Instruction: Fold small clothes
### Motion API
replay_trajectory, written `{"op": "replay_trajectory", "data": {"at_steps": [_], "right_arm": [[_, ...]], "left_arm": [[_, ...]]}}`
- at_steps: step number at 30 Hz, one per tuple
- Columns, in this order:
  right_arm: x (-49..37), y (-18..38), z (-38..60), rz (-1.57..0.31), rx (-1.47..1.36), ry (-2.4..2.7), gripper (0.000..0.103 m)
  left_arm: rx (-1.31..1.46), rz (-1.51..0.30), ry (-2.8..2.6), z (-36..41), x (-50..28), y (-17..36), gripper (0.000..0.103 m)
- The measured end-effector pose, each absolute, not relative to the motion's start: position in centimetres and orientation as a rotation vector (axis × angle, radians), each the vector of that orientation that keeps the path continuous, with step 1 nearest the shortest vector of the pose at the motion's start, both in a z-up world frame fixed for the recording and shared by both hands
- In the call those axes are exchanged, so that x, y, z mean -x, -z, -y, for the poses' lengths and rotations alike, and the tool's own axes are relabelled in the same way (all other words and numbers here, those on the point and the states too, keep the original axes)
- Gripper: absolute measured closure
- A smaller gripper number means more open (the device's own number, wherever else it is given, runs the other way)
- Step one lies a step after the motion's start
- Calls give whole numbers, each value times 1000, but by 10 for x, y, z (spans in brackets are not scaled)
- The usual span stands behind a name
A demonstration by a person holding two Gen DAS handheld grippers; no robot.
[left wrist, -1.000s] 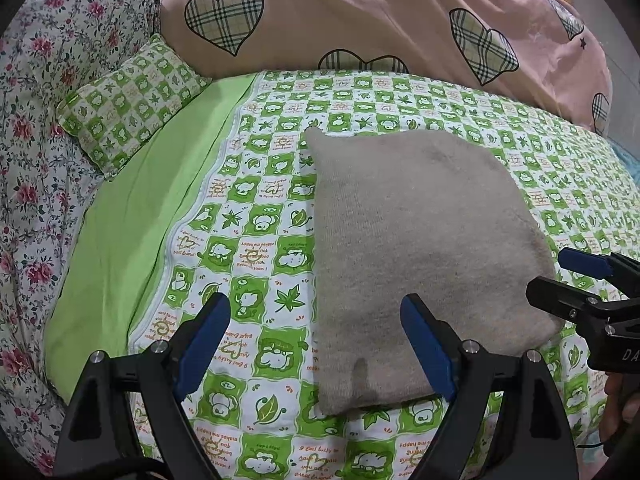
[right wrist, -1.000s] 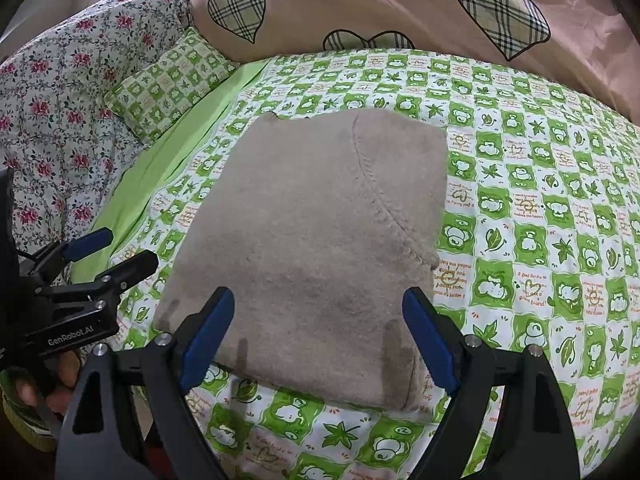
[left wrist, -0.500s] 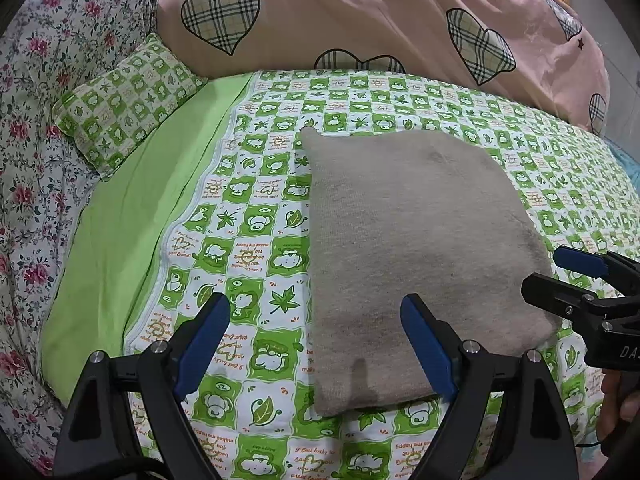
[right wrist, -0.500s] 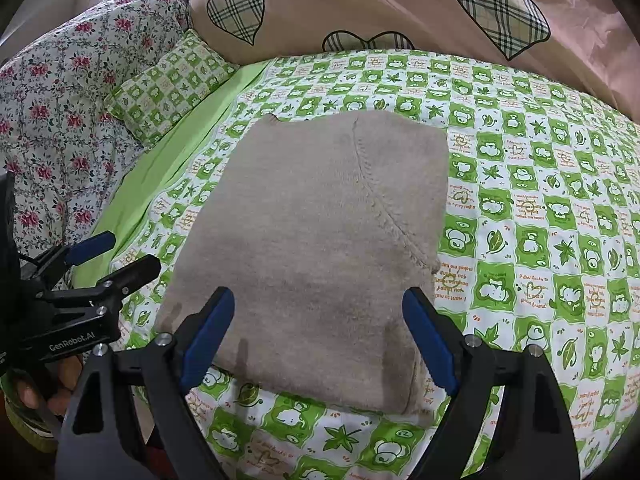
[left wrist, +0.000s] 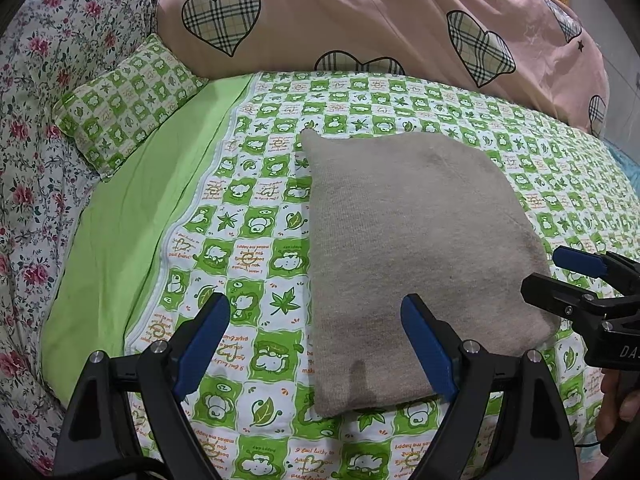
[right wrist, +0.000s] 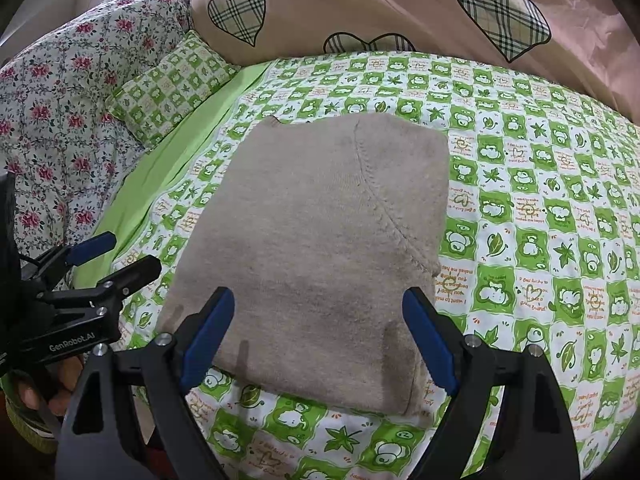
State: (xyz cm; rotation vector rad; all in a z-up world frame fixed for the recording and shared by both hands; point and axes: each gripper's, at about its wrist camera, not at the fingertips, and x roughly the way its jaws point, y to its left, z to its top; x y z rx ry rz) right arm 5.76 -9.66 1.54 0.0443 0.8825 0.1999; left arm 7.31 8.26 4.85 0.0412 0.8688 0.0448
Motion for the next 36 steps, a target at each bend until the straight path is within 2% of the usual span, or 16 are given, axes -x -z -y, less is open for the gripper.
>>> {"op": "replay_trajectory", "data": {"at_steps": [36], "right_arm": [[-59, -19, 99, -872, -49, -204, 17]], "left_arm": [[-36, -872, -47, -79, -76, -50, 15]]}}
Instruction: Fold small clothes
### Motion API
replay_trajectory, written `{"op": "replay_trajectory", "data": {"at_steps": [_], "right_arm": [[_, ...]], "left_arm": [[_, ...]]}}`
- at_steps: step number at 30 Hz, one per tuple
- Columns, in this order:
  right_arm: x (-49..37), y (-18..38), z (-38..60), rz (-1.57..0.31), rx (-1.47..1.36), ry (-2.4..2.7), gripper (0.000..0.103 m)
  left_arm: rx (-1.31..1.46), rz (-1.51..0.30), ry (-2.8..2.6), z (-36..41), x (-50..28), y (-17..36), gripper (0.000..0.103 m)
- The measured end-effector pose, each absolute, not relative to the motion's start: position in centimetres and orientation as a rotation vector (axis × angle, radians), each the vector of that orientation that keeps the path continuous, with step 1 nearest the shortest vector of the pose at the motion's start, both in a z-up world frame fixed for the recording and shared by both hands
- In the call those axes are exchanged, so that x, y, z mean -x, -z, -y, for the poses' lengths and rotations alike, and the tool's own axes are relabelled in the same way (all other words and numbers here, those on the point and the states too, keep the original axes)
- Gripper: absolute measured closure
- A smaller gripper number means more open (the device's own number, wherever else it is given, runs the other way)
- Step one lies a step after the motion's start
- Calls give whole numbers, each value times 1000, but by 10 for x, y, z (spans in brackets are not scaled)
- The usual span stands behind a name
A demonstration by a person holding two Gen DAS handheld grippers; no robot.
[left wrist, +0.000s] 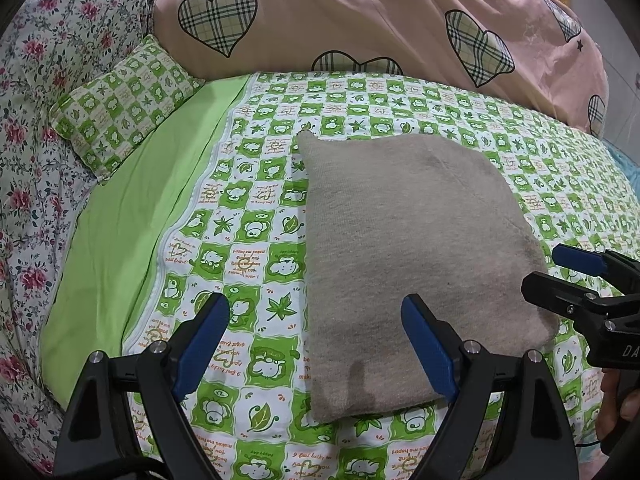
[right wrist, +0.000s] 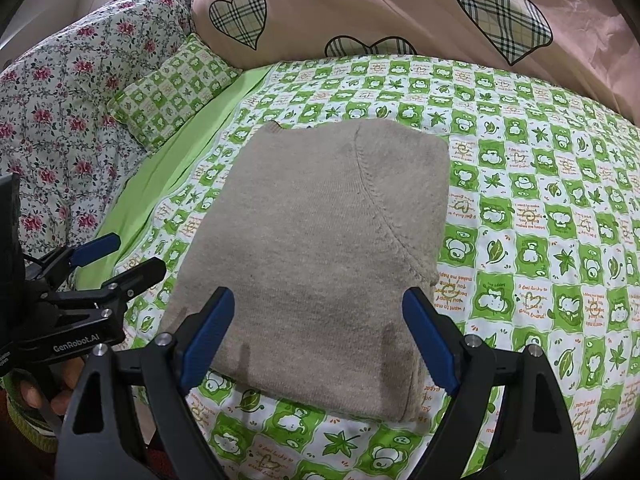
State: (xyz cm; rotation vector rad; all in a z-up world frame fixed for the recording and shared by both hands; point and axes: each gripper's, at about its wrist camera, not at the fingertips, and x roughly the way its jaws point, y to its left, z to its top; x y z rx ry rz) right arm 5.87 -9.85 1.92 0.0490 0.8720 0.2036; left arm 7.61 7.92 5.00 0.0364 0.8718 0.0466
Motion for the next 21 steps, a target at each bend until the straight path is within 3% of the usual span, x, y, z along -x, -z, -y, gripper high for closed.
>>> {"op": "replay_trajectory", "data": {"at_steps": [21], "right_arm": [[-65, -24, 104, -856, -53, -195, 17]], "left_arm": [[-27, -883, -41, -78, -86, -52, 15]]}}
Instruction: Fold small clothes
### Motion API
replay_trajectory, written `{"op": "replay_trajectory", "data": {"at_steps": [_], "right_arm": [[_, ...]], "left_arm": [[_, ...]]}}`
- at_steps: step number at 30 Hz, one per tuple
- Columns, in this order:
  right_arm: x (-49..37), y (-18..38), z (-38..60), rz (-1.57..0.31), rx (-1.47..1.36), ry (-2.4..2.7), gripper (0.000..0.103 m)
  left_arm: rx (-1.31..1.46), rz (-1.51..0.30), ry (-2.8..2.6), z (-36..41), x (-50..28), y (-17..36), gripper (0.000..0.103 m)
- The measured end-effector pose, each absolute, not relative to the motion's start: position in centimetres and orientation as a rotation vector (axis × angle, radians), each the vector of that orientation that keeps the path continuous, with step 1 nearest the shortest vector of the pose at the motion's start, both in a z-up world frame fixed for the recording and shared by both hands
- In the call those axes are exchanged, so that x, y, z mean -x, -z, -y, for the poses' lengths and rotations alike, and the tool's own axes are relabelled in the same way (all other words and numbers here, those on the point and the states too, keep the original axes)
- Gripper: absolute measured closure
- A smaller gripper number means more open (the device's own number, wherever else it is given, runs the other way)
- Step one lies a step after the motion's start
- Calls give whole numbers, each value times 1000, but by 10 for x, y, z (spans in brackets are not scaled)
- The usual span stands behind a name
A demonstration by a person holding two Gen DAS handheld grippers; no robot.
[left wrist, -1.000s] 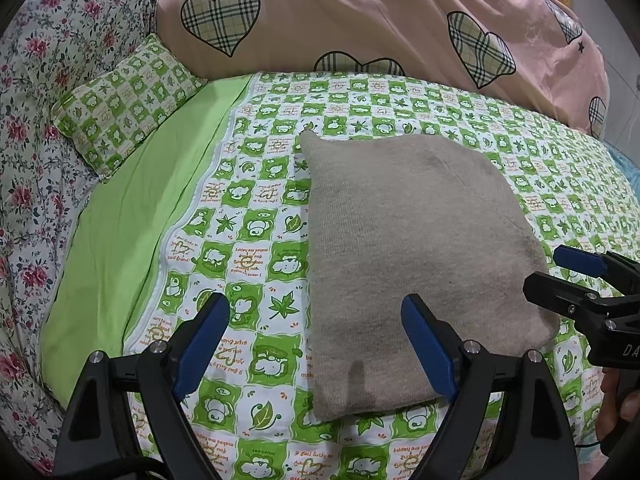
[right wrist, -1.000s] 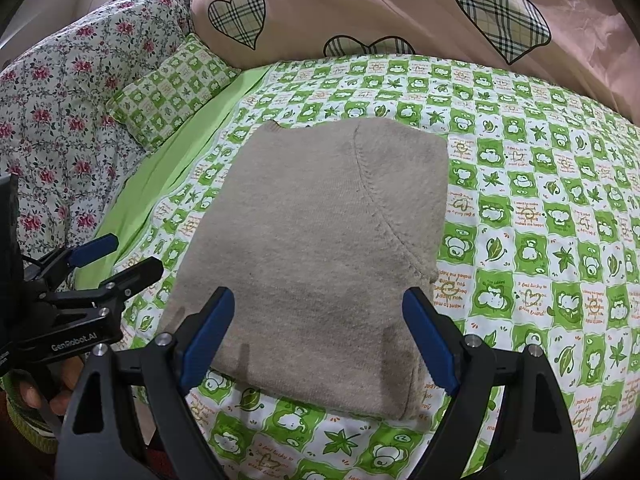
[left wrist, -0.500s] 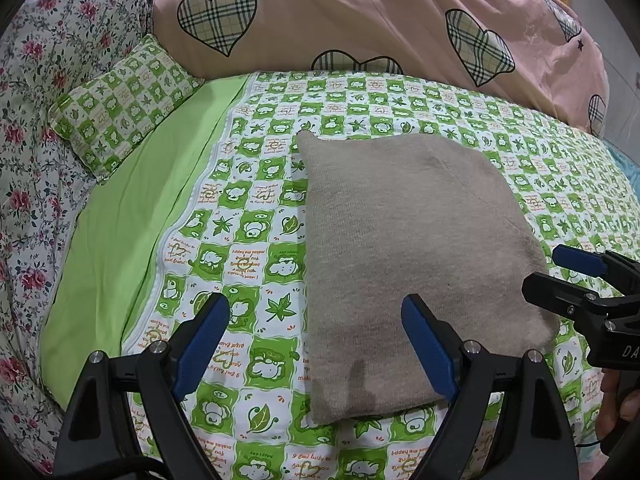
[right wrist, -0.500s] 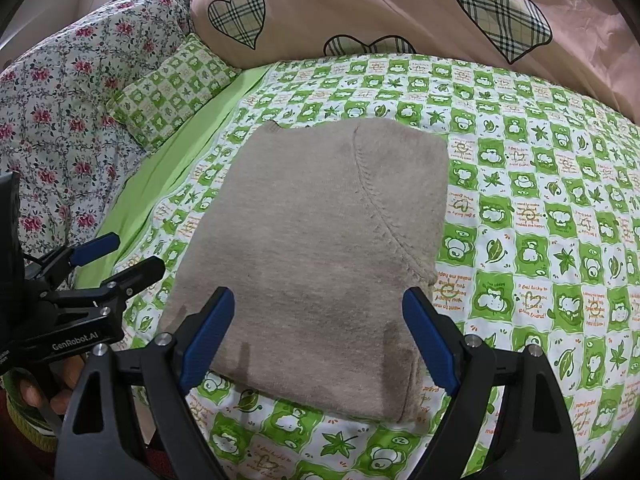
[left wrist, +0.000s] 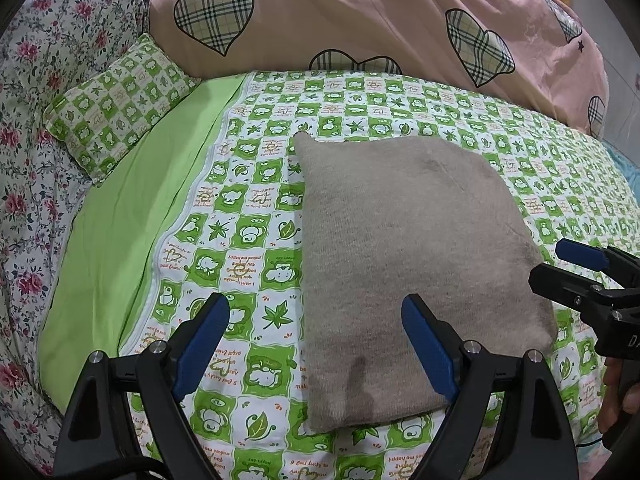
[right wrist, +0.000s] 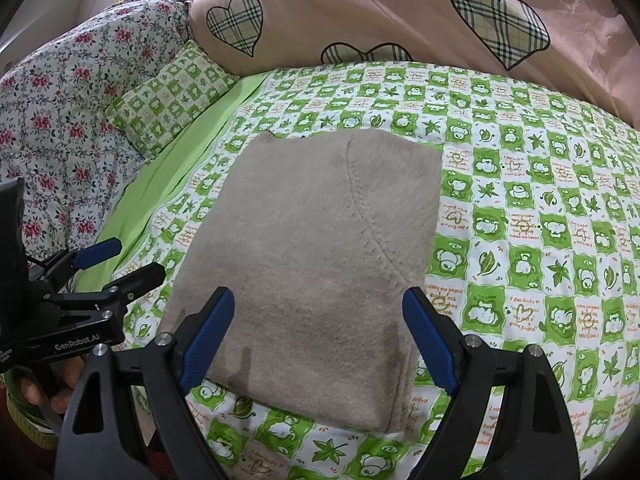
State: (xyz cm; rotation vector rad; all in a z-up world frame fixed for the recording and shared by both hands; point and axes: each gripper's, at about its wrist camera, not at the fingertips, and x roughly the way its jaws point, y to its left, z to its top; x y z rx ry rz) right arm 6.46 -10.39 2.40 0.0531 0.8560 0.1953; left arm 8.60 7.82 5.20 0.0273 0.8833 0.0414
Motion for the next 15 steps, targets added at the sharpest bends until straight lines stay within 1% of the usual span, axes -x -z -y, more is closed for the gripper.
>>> {"op": "replay_trajectory", "data": {"at_steps": [15], "right_arm": [[-70, -28, 111, -862, -57, -219, 17]], "left_arm": [[-43, -875, -52, -67, -93, -59, 15]]}}
